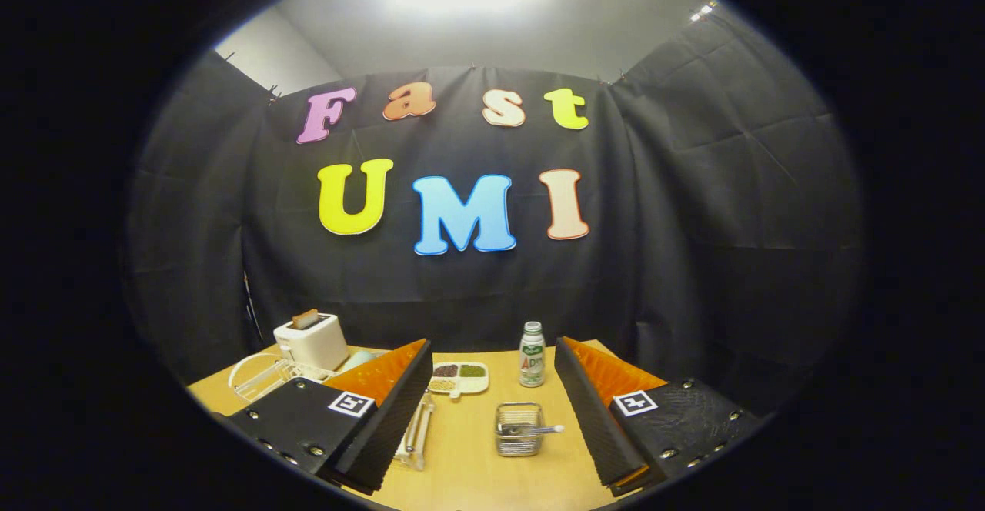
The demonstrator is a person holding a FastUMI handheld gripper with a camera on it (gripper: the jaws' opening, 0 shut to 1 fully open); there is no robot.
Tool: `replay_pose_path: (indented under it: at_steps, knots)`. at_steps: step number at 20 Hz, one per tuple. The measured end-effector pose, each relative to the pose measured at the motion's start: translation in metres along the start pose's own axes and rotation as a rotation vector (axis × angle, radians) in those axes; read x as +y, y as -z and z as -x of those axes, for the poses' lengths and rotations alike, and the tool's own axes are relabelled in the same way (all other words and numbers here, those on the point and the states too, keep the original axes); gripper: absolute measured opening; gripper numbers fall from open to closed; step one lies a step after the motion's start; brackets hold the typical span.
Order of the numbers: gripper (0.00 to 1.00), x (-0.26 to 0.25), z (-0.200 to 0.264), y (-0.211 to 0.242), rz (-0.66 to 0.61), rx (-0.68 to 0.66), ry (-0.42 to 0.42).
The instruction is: Take the plate from the dish rack, then take the spoon from the basket and place it into the plate.
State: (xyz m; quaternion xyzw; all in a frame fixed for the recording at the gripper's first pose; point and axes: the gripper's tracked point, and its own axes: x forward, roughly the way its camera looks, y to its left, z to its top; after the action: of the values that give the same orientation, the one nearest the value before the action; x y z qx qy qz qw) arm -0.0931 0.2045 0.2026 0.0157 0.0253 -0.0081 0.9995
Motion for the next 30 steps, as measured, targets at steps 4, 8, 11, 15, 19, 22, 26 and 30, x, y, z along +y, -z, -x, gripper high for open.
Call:
replay_pose_path:
  at_steps: [4, 8, 11, 15, 19, 22, 26, 30]
  knots:
    - [0.97, 0.061, -0.039, 0.010, -0.046, 0.044, -0.020]
    - [0.97, 0.110, -0.077, 0.039, -0.042, 0.122, -0.049]
    - [0.98, 0.139, -0.105, 0.074, -0.051, 0.217, -0.065]
    - [0.98, 0.167, -0.134, 0.124, -0.063, 0.362, -0.084]
    - [0.97, 0.181, -0.154, 0.161, -0.100, 0.482, -0.074]
    - [0.93, 0.187, -0.161, 0.182, -0.116, 0.561, -0.075]
    - [0.65, 0.192, -0.161, 0.197, -0.126, 0.634, -0.072]
    - [0.36, 0.183, -0.162, 0.205, -0.068, 0.695, -0.015]
